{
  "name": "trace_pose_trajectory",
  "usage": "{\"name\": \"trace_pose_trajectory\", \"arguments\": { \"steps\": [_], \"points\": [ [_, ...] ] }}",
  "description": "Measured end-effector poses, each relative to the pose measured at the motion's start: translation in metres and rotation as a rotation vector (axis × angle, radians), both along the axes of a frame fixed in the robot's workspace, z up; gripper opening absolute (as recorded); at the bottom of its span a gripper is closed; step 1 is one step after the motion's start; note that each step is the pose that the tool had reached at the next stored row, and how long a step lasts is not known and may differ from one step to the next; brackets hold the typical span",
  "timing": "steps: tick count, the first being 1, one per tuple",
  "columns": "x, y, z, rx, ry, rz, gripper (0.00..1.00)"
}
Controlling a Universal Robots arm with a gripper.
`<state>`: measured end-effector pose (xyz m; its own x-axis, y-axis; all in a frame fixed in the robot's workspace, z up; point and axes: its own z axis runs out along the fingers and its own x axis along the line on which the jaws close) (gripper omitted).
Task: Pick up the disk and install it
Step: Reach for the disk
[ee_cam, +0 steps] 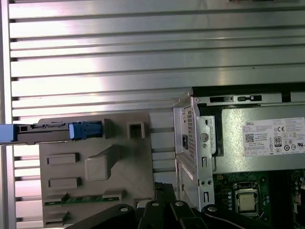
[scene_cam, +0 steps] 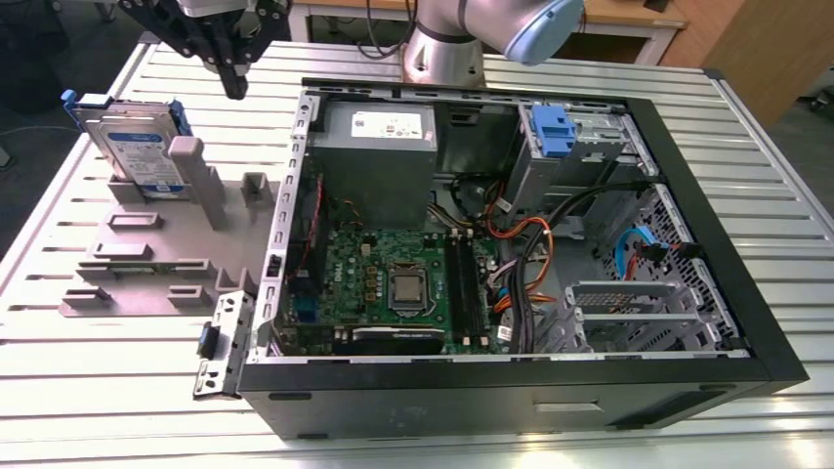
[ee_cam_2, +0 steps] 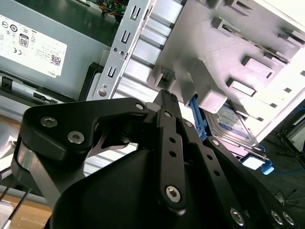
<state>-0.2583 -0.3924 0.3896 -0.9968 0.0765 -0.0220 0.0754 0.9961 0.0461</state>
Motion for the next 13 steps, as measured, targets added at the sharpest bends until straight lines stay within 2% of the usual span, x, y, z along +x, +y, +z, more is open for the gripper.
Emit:
{"name": "trace_pose_trajectory", "arguments": {
  "steps": [13],
  "points": [
    [-0.016, 0.0004, 0.0, -0.0001, 0.0, 0.0, 0.11]
  ]
}}
